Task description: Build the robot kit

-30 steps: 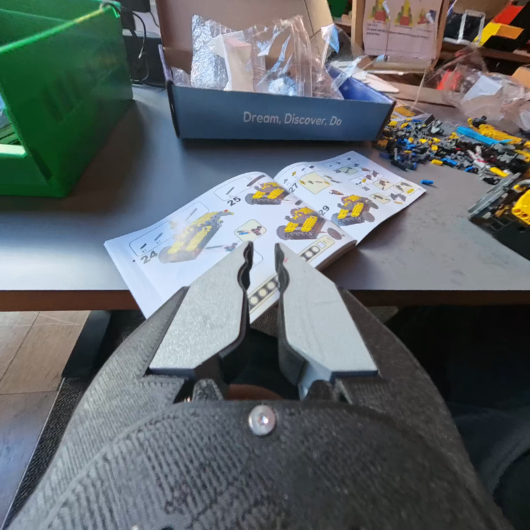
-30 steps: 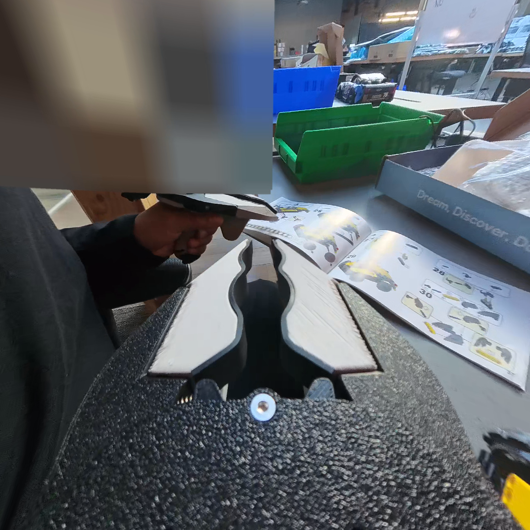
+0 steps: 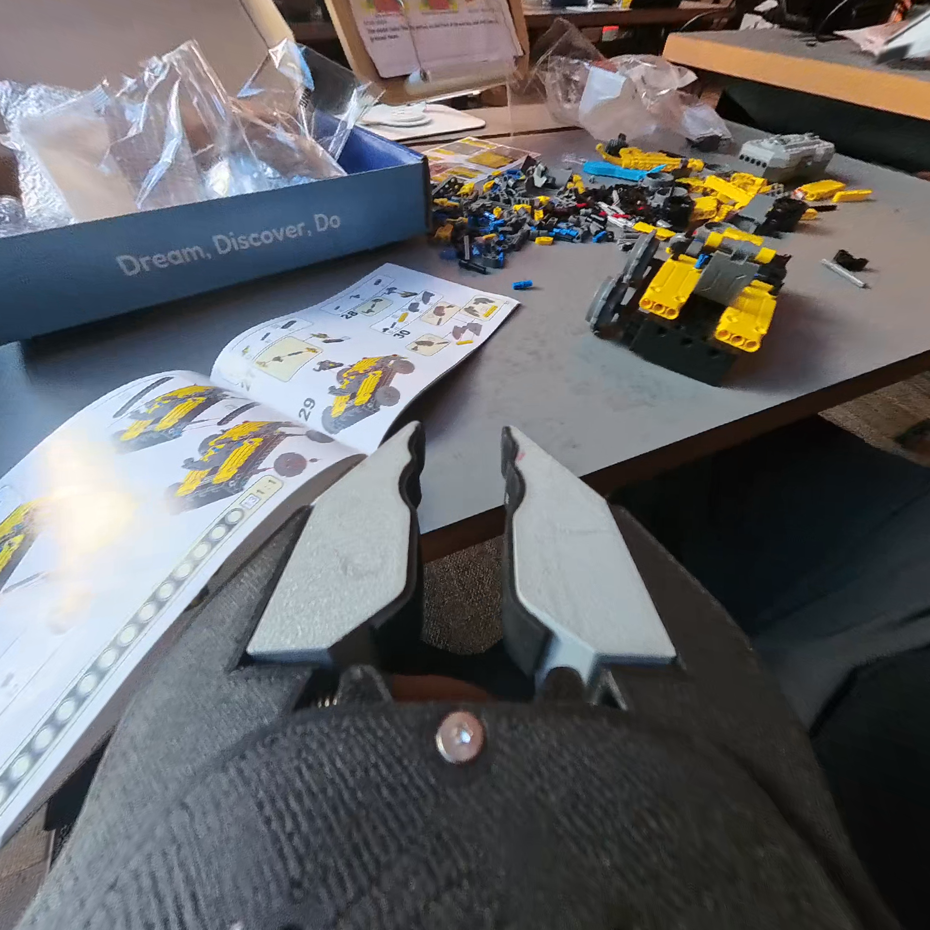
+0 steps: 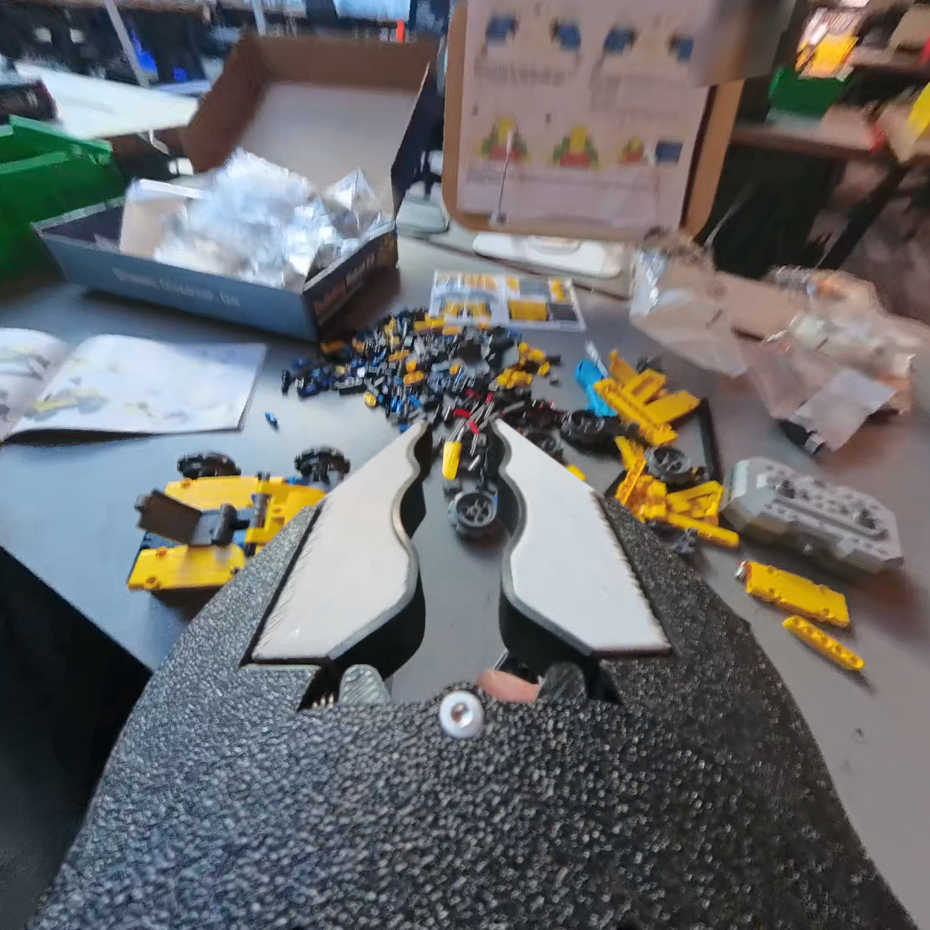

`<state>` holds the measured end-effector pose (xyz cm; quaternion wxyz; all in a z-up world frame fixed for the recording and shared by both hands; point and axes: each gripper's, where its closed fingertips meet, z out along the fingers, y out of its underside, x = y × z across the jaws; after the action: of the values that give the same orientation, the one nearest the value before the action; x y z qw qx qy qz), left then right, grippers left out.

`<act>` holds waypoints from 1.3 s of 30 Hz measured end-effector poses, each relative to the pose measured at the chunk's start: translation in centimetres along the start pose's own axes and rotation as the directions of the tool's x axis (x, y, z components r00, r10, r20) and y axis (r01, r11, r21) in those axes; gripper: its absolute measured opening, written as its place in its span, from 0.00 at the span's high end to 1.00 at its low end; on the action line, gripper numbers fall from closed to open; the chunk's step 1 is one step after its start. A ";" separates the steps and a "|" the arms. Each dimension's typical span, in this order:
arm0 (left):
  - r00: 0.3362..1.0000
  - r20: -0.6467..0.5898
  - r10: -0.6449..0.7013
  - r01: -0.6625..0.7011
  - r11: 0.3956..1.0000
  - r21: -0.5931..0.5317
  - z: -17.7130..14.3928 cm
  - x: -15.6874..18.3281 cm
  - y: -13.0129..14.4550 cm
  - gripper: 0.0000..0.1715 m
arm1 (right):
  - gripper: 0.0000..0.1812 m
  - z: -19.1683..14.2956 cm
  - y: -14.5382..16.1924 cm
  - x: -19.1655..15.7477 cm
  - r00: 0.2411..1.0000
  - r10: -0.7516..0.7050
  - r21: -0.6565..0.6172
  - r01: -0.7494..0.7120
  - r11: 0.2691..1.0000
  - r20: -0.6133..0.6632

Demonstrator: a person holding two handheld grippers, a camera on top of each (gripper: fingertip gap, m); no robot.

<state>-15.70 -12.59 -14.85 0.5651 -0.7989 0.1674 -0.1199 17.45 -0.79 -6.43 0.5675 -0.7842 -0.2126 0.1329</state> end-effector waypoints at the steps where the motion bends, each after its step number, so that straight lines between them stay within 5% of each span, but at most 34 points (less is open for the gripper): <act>1: 1.000 -0.002 0.008 -0.008 1.000 -0.007 0.2 0.2 0.1 0.84 | 0.87 0.5 0.7 0.1 1.000 0.001 -0.041 0.000 0.999 0.011; 8: 0.996 -0.092 0.006 -0.008 1.000 -0.022 0.7 3.0 1.2 0.83 | 0.86 6.1 2.6 1.1 0.998 -0.016 -0.294 0.031 0.955 0.055; 17: 0.992 -0.121 0.024 -0.030 0.998 -0.051 0.9 2.5 2.8 0.84 | 0.92 17.3 1.5 -4.5 0.936 -0.091 -0.424 0.239 0.873 0.340; 22: 0.992 -0.123 -0.010 0.001 0.997 -0.074 0.8 1.8 3.4 0.85 | 0.90 22.7 2.0 -5.1 0.916 -0.132 -0.519 0.329 0.789 0.379; 25: 0.990 -0.137 -0.040 0.030 0.997 -0.073 0.7 1.7 3.5 0.85 | 0.89 23.6 1.2 -1.1 0.929 -0.229 -0.580 0.362 0.730 0.291; 29: 0.984 -0.157 -0.080 0.068 0.994 -0.080 0.7 1.7 3.6 0.85 | 0.84 22.4 0.6 3.1 0.960 -0.190 -0.585 0.276 0.762 0.205; 34: 0.976 -0.183 -0.117 0.099 0.990 -0.105 0.8 2.2 3.9 0.85 | 0.78 21.8 3.1 2.9 0.966 -0.069 -0.605 0.210 0.768 0.248; 39: 0.979 -0.183 -0.088 0.067 0.991 -0.115 1.0 2.6 4.1 0.85 | 0.89 23.3 4.5 0.9 0.952 -0.053 -0.615 0.237 0.752 0.303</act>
<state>-13.47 -14.02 -19.02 0.4975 -0.8194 0.1950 -0.2075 8.58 17.93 -18.11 0.2382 -0.8868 -0.3802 0.1111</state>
